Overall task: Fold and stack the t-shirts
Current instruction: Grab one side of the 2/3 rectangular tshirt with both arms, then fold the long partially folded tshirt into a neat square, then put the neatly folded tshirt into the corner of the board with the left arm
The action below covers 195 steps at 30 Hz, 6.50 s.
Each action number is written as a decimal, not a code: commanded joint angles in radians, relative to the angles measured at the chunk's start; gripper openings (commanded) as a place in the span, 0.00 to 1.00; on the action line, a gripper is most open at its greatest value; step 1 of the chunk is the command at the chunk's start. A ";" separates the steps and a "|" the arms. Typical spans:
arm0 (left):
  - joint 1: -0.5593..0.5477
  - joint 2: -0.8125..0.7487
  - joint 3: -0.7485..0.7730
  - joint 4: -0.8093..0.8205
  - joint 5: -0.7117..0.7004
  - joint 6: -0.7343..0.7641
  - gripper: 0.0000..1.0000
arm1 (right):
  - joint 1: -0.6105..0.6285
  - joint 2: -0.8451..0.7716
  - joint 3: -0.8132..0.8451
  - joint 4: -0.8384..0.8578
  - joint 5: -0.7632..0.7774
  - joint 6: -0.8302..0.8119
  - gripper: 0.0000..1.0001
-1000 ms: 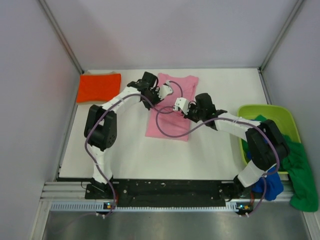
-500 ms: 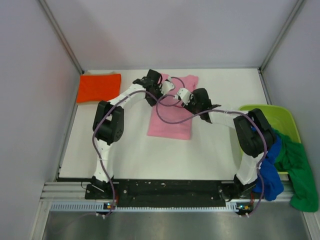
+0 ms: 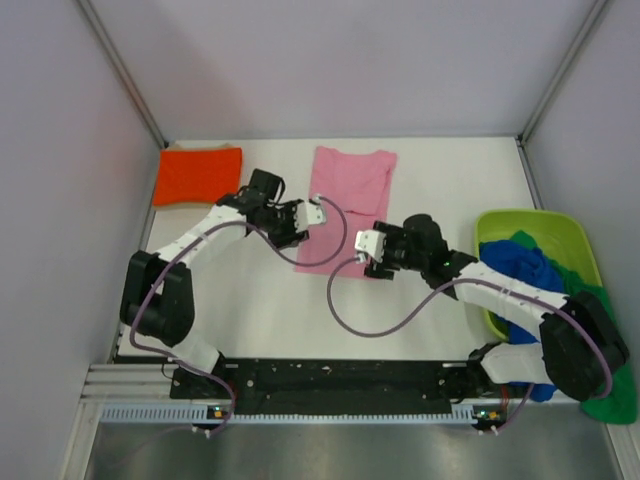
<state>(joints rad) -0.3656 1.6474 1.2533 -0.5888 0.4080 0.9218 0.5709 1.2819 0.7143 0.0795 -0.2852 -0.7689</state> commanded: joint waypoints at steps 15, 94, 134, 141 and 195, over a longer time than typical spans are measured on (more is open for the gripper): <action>-0.139 0.049 -0.299 0.190 -0.018 0.209 0.48 | 0.121 0.208 -0.108 0.011 0.056 -0.199 0.27; -0.061 0.464 0.656 -0.044 -0.416 -0.570 0.45 | -0.278 0.383 0.504 -0.392 0.365 0.848 0.35; 0.148 0.424 0.259 0.156 0.190 -1.098 0.00 | -0.312 0.265 0.314 -0.443 0.096 1.044 0.99; 0.301 0.396 0.299 0.171 0.103 -1.098 0.00 | -0.312 0.168 0.294 -0.504 0.161 0.993 0.99; 0.456 0.451 1.123 -0.270 -0.198 -0.528 0.00 | -0.312 0.169 0.260 -0.537 0.231 0.890 0.99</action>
<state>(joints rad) 0.0757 2.1830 2.3230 -0.8497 0.1894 0.3317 0.2653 1.4612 0.9749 -0.4805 -0.0708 0.1368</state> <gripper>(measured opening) 0.027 0.987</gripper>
